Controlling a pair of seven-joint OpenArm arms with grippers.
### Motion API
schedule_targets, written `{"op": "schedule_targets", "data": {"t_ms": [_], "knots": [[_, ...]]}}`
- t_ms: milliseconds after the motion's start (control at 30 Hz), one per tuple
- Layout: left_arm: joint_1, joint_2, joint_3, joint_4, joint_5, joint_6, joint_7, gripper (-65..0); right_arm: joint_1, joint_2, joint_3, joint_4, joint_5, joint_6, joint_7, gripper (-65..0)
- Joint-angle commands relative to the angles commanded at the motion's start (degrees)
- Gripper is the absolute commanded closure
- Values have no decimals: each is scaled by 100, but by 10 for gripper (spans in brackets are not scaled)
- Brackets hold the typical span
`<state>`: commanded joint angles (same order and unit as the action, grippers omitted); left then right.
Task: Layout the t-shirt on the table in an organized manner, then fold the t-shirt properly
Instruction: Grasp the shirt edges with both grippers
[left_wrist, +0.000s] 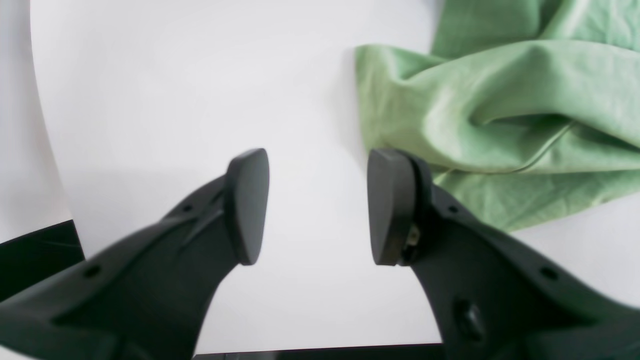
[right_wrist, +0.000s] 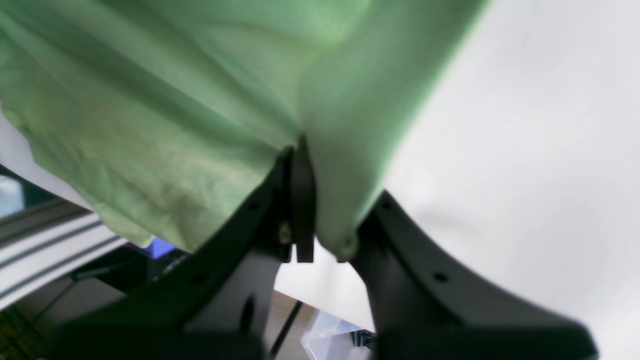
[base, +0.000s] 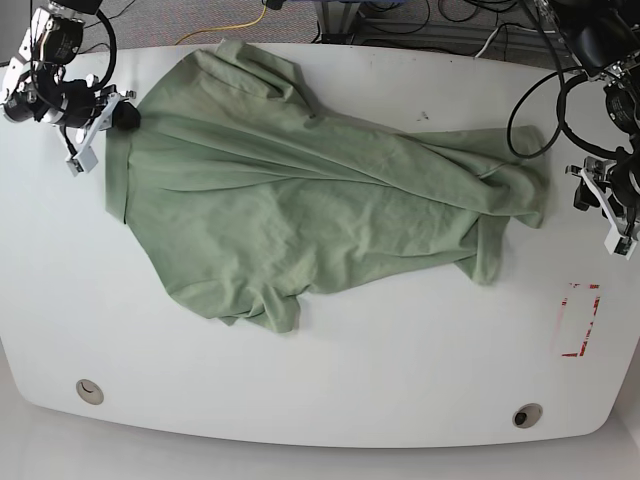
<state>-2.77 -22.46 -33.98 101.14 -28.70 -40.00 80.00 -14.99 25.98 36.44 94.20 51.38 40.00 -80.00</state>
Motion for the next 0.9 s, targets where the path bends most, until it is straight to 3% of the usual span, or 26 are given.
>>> {"op": "schedule_targets", "data": {"t_ms": [167, 267, 400, 567, 767, 900], "knots": [[-26, 273, 0, 0, 0, 0, 0, -299, 0, 44, 0, 18, 0, 0, 0, -30], [-167, 404, 0, -18, 9, 0, 0, -299, 18, 70, 0, 18, 0, 0, 0, -127], [-475, 615, 0, -299, 70, 4, 0, -299, 44, 123, 114, 26, 9, 0, 0, -401], [-818, 791, 0, -668, 123, 541, -101, -299, 132, 185, 448, 88, 18, 0, 0, -650], [-1248, 1011, 149, -1116, 123, 848, -365, -300, 791, 316, 484, 53, -53, 0, 0, -650], [-1530, 1020, 519, -1503, 123, 1033, -681, -300, 1398, 273, 308, 53, -475, 0, 0, -650]]}}
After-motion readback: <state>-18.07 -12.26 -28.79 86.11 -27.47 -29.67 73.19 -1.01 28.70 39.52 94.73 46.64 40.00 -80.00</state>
